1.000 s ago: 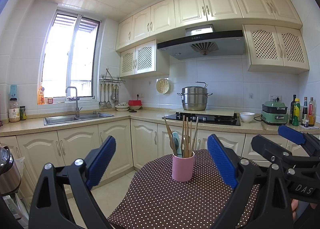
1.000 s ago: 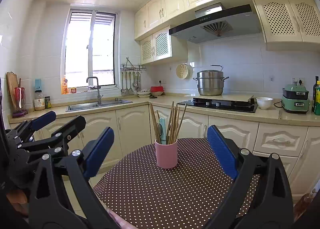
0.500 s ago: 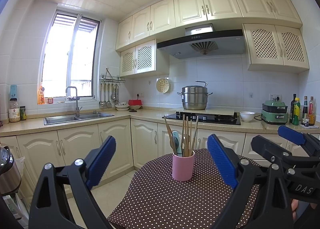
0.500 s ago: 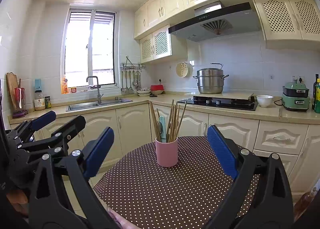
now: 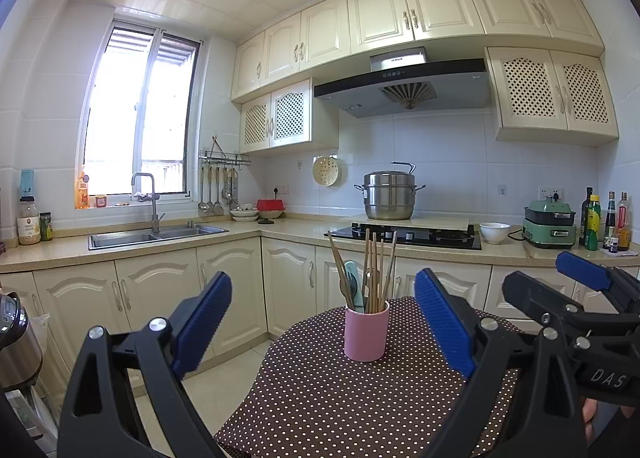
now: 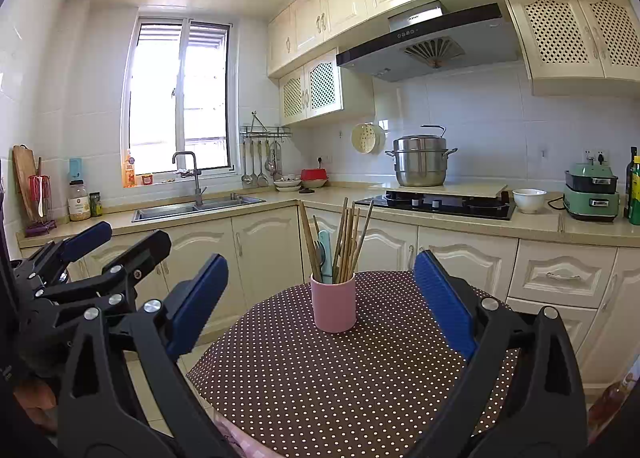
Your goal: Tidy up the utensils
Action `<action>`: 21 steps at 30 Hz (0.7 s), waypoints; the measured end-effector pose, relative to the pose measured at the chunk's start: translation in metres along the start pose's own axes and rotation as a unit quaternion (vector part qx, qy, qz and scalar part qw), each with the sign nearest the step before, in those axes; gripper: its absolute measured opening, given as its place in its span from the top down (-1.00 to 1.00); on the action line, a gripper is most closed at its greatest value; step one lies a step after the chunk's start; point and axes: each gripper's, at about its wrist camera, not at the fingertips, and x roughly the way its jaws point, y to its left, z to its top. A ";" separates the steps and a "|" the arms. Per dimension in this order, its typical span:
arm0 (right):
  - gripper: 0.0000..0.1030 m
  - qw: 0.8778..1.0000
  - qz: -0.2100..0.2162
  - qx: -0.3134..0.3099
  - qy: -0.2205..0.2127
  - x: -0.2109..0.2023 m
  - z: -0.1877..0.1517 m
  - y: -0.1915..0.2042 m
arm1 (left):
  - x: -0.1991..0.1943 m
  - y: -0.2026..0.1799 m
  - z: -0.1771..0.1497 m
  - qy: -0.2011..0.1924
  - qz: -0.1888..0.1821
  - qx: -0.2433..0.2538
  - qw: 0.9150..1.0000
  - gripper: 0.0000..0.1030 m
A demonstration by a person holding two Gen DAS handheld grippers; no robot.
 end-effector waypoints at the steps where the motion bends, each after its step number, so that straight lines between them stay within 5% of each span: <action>1: -0.80 1.000 0.000 0.000 0.000 0.000 0.000 0.000 | 0.000 0.000 0.000 0.000 0.000 0.000 1.000 -0.77; 21: -0.83 1.000 0.005 0.022 0.011 0.024 -0.007 -0.012 | 0.031 -0.006 0.001 0.010 0.001 0.008 1.000 -0.77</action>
